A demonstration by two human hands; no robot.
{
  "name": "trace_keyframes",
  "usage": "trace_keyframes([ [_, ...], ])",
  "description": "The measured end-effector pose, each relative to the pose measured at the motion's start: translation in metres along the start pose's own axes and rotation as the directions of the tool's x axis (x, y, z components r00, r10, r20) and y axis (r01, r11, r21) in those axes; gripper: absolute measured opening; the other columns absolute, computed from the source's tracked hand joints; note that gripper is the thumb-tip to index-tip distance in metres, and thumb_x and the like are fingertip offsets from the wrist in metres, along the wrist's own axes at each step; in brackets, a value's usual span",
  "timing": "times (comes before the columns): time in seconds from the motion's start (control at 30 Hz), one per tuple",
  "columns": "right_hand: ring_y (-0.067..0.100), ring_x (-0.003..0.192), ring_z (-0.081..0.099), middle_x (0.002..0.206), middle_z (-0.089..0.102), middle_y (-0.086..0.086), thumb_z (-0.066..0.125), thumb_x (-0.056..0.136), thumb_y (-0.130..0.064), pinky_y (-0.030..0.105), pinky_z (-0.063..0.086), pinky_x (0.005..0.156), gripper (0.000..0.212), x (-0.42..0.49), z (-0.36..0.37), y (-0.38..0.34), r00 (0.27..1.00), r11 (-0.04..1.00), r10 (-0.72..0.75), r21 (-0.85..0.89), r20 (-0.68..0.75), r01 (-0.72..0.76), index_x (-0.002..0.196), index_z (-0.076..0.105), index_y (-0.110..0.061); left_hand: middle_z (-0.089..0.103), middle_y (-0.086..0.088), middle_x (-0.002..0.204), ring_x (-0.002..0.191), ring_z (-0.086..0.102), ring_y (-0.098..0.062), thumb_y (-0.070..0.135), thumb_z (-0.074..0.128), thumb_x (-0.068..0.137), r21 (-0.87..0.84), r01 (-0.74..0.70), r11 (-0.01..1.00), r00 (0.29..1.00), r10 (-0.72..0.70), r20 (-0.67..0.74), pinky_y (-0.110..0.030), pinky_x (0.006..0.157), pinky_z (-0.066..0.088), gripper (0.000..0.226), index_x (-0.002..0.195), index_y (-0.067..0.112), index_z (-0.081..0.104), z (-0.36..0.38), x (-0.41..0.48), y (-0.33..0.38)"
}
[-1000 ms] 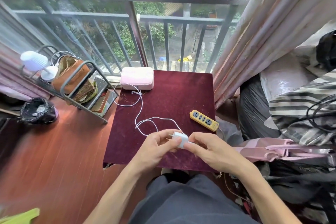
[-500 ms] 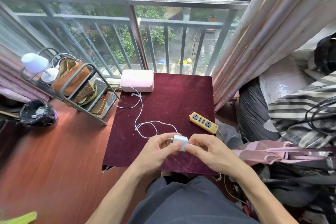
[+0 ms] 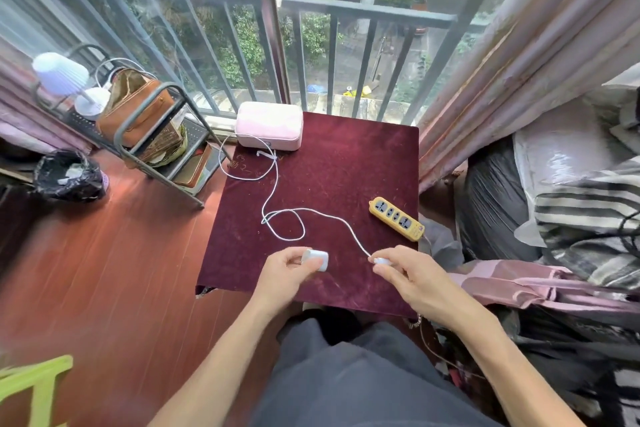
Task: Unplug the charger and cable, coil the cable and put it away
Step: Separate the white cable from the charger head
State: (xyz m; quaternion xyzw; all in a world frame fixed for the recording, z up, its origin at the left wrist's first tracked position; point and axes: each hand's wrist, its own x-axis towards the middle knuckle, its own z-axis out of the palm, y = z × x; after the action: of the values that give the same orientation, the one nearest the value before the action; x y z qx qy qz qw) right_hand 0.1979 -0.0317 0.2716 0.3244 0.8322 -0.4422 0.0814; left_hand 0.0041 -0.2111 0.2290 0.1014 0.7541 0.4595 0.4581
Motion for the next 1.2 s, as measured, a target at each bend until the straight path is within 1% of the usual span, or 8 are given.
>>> trace_keyframes([
  [0.17, 0.004, 0.099, 0.066, 0.103, 0.07, -0.012, 0.057, 0.107, -0.031, 0.036, 0.055, 0.091, 0.019, 0.013, 0.012, 0.016, 0.995, 0.994, 0.002, -0.108, -0.096, -0.012, 0.118, 0.073, -0.03, 0.073, 0.001, 0.097, 0.091, 0.067, -0.017, 0.029, 0.08, 0.082, 0.197, 0.248, 0.949, 0.938, -0.184, -0.295, -0.022, 0.067, 0.045, 0.022, 0.095, 0.014, 0.072, -0.032, 0.064, -0.081],
  [0.33, 0.003, 0.087, 0.06, 0.094, 0.053, -0.015, 0.058, 0.105, -0.031, 0.015, 0.047, 0.079, 0.022, 0.026, 0.04, 0.038, 0.996, 0.988, -0.017, -0.157, -0.091, 0.003, 0.12, 0.073, -0.033, 0.067, -0.007, 0.093, 0.09, 0.063, -0.027, 0.023, 0.077, 0.083, 0.263, 0.355, 0.897, 0.872, -0.216, -0.44, -0.028, 0.072, 0.04, 0.021, 0.097, 0.008, 0.071, -0.053, 0.121, -0.147],
  [0.5, 0.025, 0.081, 0.058, 0.089, 0.051, 0.004, 0.053, 0.103, -0.038, 0.049, 0.055, 0.071, 0.034, 0.042, 0.07, 0.047, 0.996, 0.978, 0.044, -0.201, -0.084, -0.06, 0.124, 0.075, -0.022, 0.061, -0.019, 0.115, 0.092, 0.054, -0.024, 0.024, 0.08, 0.086, 0.382, 0.391, 0.837, 0.873, -0.205, -0.443, -0.028, 0.078, 0.038, 0.038, 0.114, 0.002, 0.066, -0.055, 0.164, -0.181],
  [0.77, 0.028, 0.067, 0.056, 0.073, 0.052, 0.004, 0.042, 0.104, -0.052, 0.042, 0.049, 0.064, 0.044, 0.043, 0.08, 0.048, 0.985, 0.95, 0.122, -0.274, -0.125, -0.152, 0.126, 0.071, -0.027, 0.052, -0.006, 0.11, 0.106, 0.059, -0.029, 0.032, 0.085, 0.081, 0.427, 0.394, 0.814, 0.888, -0.217, -0.406, -0.03, 0.081, 0.039, 0.05, 0.116, 0.009, 0.058, -0.054, 0.173, -0.199],
  [0.9, 0.032, 0.067, 0.061, 0.068, 0.061, 0.005, 0.032, 0.103, -0.054, 0.043, 0.049, 0.065, 0.053, 0.034, 0.074, 0.036, 0.986, 0.942, 0.122, -0.299, -0.116, -0.152, 0.129, 0.069, -0.025, 0.048, -0.016, 0.138, 0.126, 0.049, -0.033, 0.046, 0.083, 0.079, 0.484, 0.44, 0.756, 0.88, -0.254, -0.402, -0.047, 0.1, 0.045, 0.084, 0.143, 0.009, 0.042, -0.052, 0.155, -0.184],
  [0.97, 0.034, 0.07, 0.064, 0.07, 0.065, 0.006, 0.035, 0.105, -0.05, 0.048, 0.053, 0.069, 0.05, 0.03, 0.068, 0.027, 0.987, 0.948, 0.112, -0.285, -0.111, -0.14, 0.13, 0.069, -0.024, 0.049, -0.016, 0.137, 0.124, 0.048, -0.031, 0.042, 0.076, 0.086, 0.463, 0.397, 0.793, 0.88, -0.185, -0.438, -0.045, 0.098, 0.045, 0.071, 0.142, 0.01, 0.046, -0.046, 0.138, -0.162],
  [1.07, 0.031, 0.078, 0.065, 0.078, 0.067, 0.002, 0.05, 0.108, -0.034, 0.049, 0.053, 0.074, 0.03, 0.023, 0.06, 0.011, 0.988, 0.965, 0.056, -0.246, -0.146, -0.091, 0.128, 0.069, -0.021, 0.067, -0.001, 0.107, 0.102, 0.065, -0.022, 0.039, 0.062, 0.096, 0.336, 0.282, 0.899, 0.944, -0.196, -0.267, -0.031, 0.082, 0.047, 0.035, 0.119, 0.012, 0.065, -0.029, 0.111, -0.117],
  [1.2, 0.018, 0.094, 0.068, 0.102, 0.071, -0.003, 0.066, 0.102, -0.011, 0.041, 0.056, 0.085, 0.022, 0.005, 0.052, -0.021, 0.974, 1.0, -0.011, -0.017, -0.228, 0.007, 0.121, 0.075, -0.016, 0.079, -0.007, 0.104, 0.086, 0.075, -0.014, 0.057, 0.036, 0.104, 0.01, 0.364, 0.931, 0.906, -0.357, 0.227, -0.024, 0.071, 0.055, 0.061, 0.108, 0.011, 0.076, 0.0, 0.068, -0.045],
])
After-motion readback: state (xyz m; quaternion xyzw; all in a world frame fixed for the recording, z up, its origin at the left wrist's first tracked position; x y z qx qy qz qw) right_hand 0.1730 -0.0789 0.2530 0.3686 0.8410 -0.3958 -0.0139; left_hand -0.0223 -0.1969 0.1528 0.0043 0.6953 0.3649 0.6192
